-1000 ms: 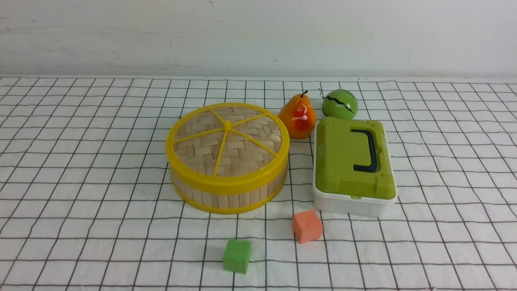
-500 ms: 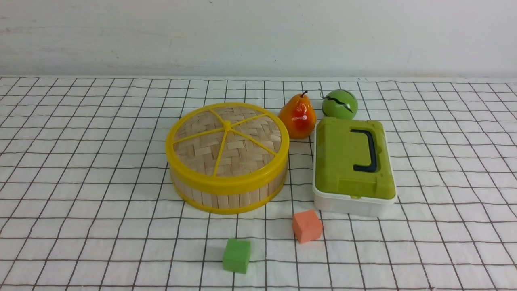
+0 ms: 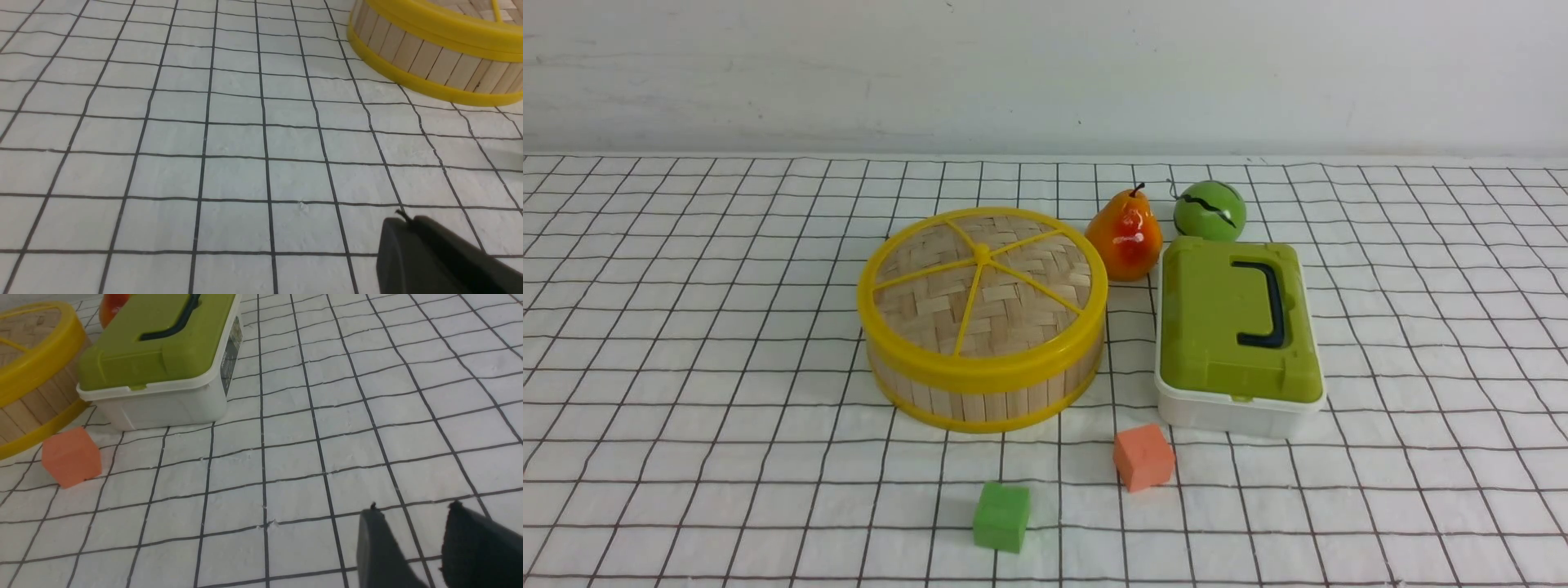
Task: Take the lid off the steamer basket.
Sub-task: Use the left arm to lift the lid of the steamer
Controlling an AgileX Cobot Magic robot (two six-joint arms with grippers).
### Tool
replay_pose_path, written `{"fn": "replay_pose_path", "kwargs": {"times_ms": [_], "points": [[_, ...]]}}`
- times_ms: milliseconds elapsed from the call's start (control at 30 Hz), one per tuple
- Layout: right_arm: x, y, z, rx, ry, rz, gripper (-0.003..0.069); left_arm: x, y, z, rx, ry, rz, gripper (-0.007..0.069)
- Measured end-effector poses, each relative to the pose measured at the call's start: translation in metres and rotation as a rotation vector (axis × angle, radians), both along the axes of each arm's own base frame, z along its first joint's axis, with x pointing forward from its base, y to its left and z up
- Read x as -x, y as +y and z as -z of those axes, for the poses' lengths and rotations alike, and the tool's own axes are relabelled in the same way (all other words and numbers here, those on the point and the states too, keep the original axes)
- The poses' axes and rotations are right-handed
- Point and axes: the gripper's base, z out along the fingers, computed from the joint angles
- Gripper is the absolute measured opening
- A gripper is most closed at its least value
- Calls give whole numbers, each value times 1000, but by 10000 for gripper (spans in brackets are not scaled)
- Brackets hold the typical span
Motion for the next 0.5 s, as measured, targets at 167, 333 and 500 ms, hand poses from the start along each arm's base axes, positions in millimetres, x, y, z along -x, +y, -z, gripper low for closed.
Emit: {"fn": "replay_pose_path", "kwargs": {"times_ms": [167, 333, 500], "points": [[0, 0, 0, 0, 0, 0, 240, 0, 0, 0, 0, 0, 0, 9], [0, 0, 0, 0, 0, 0, 240, 0, 0, 0, 0, 0, 0, 13], [0, 0, 0, 0, 0, 0, 240, 0, 0, 0, 0, 0, 0, 19]]}}
